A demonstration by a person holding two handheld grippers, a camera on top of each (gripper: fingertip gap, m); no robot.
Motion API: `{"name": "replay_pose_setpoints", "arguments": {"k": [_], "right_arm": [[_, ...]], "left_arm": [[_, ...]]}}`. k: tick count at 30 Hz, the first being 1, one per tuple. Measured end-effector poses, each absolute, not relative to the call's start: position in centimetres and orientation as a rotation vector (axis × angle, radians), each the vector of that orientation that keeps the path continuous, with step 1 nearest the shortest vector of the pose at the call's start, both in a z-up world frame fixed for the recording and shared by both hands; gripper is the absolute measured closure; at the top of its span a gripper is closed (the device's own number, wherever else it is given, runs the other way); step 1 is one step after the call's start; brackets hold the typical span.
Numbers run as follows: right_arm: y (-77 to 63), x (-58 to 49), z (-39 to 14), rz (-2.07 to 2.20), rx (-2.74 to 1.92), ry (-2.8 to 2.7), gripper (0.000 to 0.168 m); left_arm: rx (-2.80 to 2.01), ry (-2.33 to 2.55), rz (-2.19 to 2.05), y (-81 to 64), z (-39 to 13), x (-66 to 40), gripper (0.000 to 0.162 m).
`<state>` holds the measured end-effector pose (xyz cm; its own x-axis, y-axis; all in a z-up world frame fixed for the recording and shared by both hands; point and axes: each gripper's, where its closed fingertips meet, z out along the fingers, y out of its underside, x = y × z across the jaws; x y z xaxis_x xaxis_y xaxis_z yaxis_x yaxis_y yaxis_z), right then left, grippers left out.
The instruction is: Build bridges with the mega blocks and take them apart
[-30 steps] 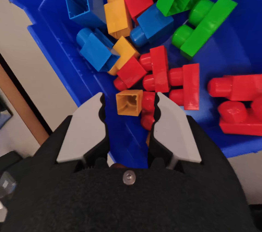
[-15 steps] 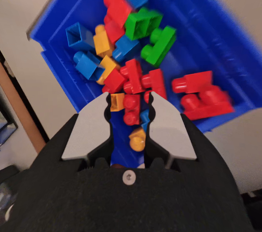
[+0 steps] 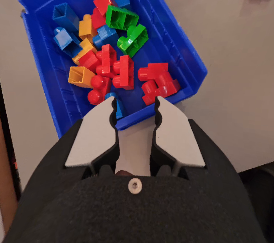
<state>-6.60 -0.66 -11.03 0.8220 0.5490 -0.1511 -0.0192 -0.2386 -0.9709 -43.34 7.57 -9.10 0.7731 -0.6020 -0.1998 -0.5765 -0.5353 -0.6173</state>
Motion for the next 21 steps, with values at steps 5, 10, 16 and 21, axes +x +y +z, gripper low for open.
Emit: {"name": "replay_pose_setpoints", "arguments": {"k": [5, 10, 16, 21], "right_arm": [[-0.6, -6.9, -11.1, 0.56, -1.751, -0.424, 0.131], [-0.3, -7.2, -11.4, 0.571, -1.765, -0.437, 0.131], [-0.3, -7.1, -11.3, 0.589, -1.762, -0.431, 0.131], [-0.4, -7.1, -11.2, 0.602, -1.754, -0.424, 0.131]], "left_arm": [[-2.366, 1.022, 0.006, 13.6, -9.6, -45.5, 0.128], [-2.486, 1.14, 0.138, 18.2, -11.5, -47.6, 0.122], [-2.575, 1.181, 0.284, 20.5, -13.1, -49.0, 0.114], [-2.521, 1.235, 0.308, 20.1, -12.3, -48.1, 0.123]]}}
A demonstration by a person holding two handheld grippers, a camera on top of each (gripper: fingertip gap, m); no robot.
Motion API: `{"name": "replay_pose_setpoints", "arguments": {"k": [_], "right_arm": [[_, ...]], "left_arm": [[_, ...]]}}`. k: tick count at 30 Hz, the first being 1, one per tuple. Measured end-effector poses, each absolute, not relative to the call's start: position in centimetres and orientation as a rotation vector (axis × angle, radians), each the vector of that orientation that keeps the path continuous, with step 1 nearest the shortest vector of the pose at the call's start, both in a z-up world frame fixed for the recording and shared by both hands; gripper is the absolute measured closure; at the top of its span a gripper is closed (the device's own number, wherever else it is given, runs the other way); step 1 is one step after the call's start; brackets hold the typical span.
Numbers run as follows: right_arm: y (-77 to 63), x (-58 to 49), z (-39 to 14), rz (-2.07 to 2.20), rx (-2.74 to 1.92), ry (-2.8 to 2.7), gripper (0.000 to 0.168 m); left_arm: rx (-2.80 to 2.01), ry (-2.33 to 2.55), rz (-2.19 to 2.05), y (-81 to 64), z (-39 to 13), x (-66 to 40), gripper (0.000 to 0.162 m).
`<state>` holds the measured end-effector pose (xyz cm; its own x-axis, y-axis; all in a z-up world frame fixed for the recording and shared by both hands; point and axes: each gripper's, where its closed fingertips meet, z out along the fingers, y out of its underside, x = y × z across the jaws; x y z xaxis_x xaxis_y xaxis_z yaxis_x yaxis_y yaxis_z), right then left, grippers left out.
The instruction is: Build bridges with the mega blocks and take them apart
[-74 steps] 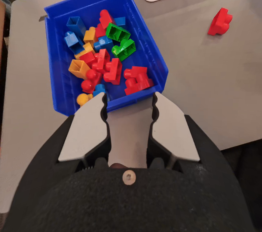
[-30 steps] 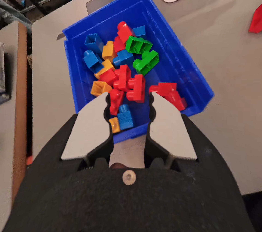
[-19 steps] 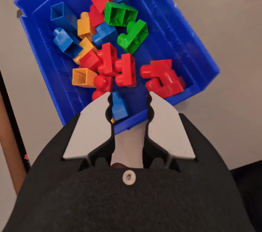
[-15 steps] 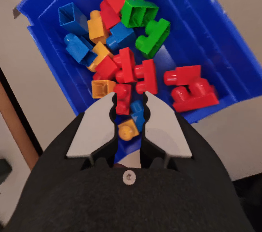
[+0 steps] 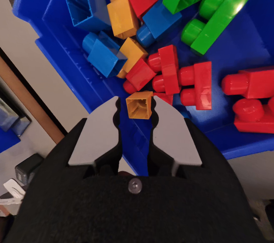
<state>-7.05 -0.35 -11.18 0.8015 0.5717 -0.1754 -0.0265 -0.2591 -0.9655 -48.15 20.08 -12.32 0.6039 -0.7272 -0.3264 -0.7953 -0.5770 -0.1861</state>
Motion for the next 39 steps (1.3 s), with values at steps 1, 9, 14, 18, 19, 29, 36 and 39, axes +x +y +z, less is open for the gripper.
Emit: {"name": "replay_pose_setpoints", "arguments": {"k": [1, 9, 14, 18, 19, 29, 36, 39], "right_arm": [[-0.3, -7.1, -11.2, 0.604, -1.755, -0.424, 0.131], [-0.3, -7.1, -11.3, 0.623, -1.762, -0.424, 0.131], [-0.3, -7.1, -11.3, 0.625, -1.764, -0.424, 0.131], [-0.3, -7.1, -11.3, 0.627, -1.762, -0.422, 0.131], [-0.3, -7.1, -11.3, 0.627, -1.763, -0.422, 0.131], [-0.3, -7.0, -11.2, 0.625, -1.761, -0.416, 0.132], [-0.4, -6.9, -10.9, 0.621, -1.737, -0.416, 0.132], [-0.5, -6.8, -10.8, 0.622, -1.725, -0.411, 0.132]], "left_arm": [[-2.516, 1.264, 0.298, 19.6, -12.3, -47.8, 0.123], [-2.646, 1.318, 0.247, 18.2, -15.1, -48.5, 0.14], [-2.662, 1.262, 0.194, 18.3, -15.3, -48.2, 0.159], [-2.564, 1.236, 0.187, 18.6, -12.8, -47.5, 0.159], [-2.508, 1.243, 0.179, 18.4, -11.5, -46.8, 0.159], [-1.764, 1.05, -0.517, 6.9, -1.4, -25.0, 0.16], [-1.879, 1.045, -0.476, 6.6, -12.9, -17.3, 0.16], [-1.961, 1.057, -0.522, 6.7, -15.4, -17.3, 0.16]]}}
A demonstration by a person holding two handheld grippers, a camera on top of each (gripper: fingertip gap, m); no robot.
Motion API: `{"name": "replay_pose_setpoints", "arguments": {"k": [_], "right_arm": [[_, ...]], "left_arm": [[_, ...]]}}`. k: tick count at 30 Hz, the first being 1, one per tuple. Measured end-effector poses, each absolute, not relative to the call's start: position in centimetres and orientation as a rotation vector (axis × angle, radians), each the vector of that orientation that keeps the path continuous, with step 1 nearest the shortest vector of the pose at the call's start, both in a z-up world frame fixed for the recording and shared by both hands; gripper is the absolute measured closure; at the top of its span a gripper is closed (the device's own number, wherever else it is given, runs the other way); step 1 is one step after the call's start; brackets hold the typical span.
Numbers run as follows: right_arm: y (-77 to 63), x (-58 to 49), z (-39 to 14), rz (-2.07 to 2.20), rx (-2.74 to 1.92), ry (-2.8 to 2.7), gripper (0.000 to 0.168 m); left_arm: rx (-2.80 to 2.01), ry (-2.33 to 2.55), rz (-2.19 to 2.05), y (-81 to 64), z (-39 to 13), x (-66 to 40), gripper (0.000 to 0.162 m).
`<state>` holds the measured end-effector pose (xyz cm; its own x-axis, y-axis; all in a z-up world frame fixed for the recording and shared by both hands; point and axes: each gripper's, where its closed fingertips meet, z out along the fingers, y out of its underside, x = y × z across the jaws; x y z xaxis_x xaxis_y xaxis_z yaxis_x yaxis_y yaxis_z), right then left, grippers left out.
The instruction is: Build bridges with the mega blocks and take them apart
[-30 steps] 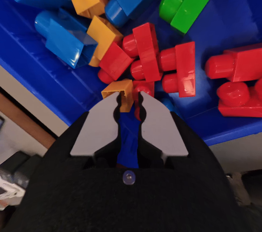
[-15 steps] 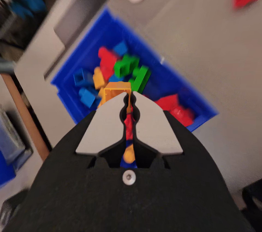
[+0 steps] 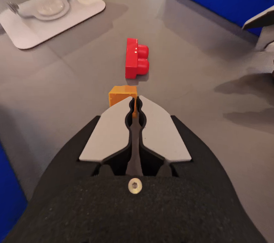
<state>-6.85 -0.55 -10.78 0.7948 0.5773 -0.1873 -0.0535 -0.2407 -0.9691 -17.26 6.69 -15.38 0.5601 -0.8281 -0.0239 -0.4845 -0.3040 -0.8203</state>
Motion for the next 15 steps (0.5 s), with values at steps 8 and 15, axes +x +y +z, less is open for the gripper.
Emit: {"name": "replay_pose_setpoints", "arguments": {"k": [8, 15], "right_arm": [[-0.8, -6.7, -10.7, 0.636, -1.721, -0.397, 0.132], [-0.8, -6.7, -10.8, 0.635, -1.73, -0.399, 0.132]], "left_arm": [[-2.086, 1.065, -0.566, 4.7, -17.7, -19.4, 0.158], [-2.145, 1.042, -0.594, 2.1, -17.1, -21.5, 0.118]]}}
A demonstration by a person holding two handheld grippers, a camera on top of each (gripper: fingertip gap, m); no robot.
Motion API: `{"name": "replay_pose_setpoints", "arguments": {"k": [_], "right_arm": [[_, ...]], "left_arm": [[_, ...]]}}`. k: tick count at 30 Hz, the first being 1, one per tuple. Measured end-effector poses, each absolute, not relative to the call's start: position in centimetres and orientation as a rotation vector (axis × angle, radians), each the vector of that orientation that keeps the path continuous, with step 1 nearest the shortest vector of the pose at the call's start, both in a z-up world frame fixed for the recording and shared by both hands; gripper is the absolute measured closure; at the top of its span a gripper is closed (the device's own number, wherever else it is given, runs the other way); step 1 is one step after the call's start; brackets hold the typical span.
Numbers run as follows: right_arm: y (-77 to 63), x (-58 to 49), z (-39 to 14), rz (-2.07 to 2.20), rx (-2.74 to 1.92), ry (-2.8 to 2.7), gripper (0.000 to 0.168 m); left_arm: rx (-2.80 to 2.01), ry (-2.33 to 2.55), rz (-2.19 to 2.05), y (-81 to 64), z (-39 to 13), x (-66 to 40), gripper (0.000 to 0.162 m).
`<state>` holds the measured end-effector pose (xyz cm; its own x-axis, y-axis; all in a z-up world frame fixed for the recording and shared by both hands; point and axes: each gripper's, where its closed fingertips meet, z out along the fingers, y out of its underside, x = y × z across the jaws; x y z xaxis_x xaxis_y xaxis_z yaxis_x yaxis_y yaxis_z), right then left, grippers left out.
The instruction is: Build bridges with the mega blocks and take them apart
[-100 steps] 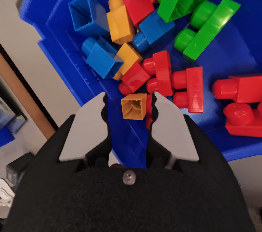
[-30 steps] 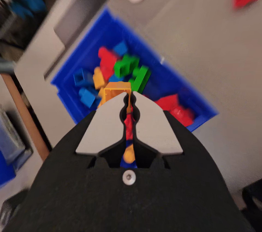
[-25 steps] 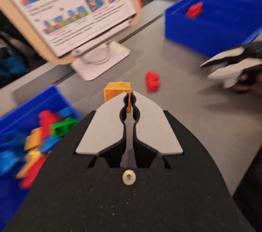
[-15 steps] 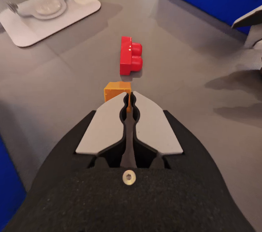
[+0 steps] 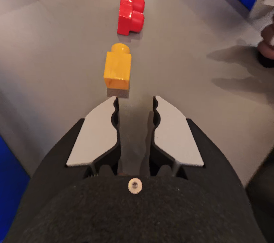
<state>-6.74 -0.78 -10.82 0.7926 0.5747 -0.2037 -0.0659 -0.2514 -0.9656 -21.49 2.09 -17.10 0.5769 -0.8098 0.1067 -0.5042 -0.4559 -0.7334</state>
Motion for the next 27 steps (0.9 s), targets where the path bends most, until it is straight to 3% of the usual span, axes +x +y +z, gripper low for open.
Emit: {"name": "replay_pose_setpoints", "arguments": {"k": [11, 19, 27], "right_arm": [[-0.6, -6.9, -11.2, 0.664, -1.762, -0.402, 0.133], [-0.5, -7.0, -11.3, 0.669, -1.767, -0.402, 0.133], [-0.5, -6.9, -11.3, 0.675, -1.767, -0.393, 0.133]], "left_arm": [[-2.037, 1.038, -0.387, -1.0, -7.4, -34.1, 0.12], [-2.018, 1.453, -0.09, 4.4, -9.5, -39.1, 0.115], [-2.056, 1.617, -0.201, 9.7, -11.8, -38.0, 0.113]]}}
